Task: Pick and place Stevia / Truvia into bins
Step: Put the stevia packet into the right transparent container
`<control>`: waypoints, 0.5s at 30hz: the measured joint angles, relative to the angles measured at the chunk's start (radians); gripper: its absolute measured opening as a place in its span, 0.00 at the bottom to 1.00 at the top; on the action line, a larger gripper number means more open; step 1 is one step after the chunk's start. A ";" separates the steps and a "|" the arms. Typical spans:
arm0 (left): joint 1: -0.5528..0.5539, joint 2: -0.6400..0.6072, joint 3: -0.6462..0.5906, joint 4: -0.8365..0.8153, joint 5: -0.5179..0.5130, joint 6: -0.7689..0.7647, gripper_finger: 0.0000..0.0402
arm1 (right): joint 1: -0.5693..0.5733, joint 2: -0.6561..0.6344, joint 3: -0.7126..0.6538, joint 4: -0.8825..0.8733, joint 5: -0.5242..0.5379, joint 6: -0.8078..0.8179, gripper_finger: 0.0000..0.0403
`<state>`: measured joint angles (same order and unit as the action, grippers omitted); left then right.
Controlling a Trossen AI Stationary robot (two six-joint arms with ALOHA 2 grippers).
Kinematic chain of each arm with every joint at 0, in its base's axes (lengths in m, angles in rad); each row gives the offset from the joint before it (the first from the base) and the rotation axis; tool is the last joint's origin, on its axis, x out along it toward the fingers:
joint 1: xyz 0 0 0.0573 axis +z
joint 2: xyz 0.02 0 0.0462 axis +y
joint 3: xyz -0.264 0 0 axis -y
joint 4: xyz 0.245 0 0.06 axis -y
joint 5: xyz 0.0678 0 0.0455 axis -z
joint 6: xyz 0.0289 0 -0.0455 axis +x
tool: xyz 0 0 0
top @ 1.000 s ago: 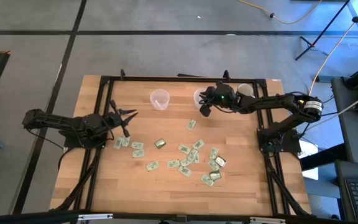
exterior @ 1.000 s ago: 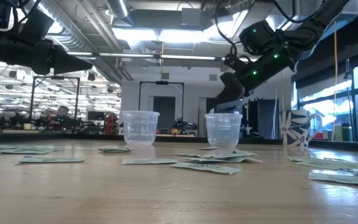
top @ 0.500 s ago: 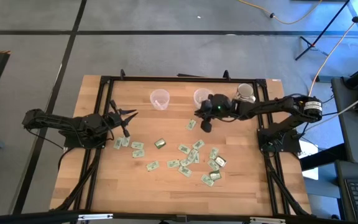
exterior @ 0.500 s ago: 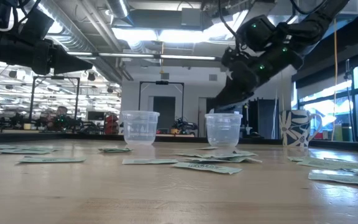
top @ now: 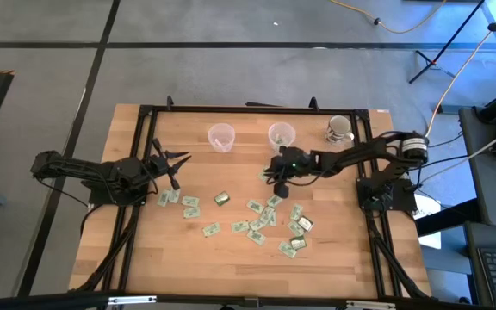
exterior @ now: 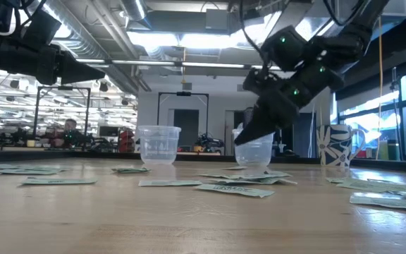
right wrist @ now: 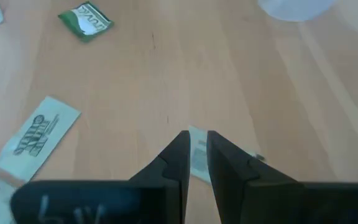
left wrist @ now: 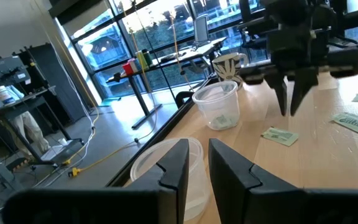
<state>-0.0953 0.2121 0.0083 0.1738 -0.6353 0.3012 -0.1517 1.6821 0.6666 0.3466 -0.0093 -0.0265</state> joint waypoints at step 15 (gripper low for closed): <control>0.000 0.000 0.000 -0.008 0.000 0.000 0.14 | 0.013 0.181 0.052 0.037 0.027 -0.008 0.15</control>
<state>-0.0952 0.2119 0.0085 0.1653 -0.6357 0.3012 -0.1387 1.8634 0.7190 0.3831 0.0177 -0.0349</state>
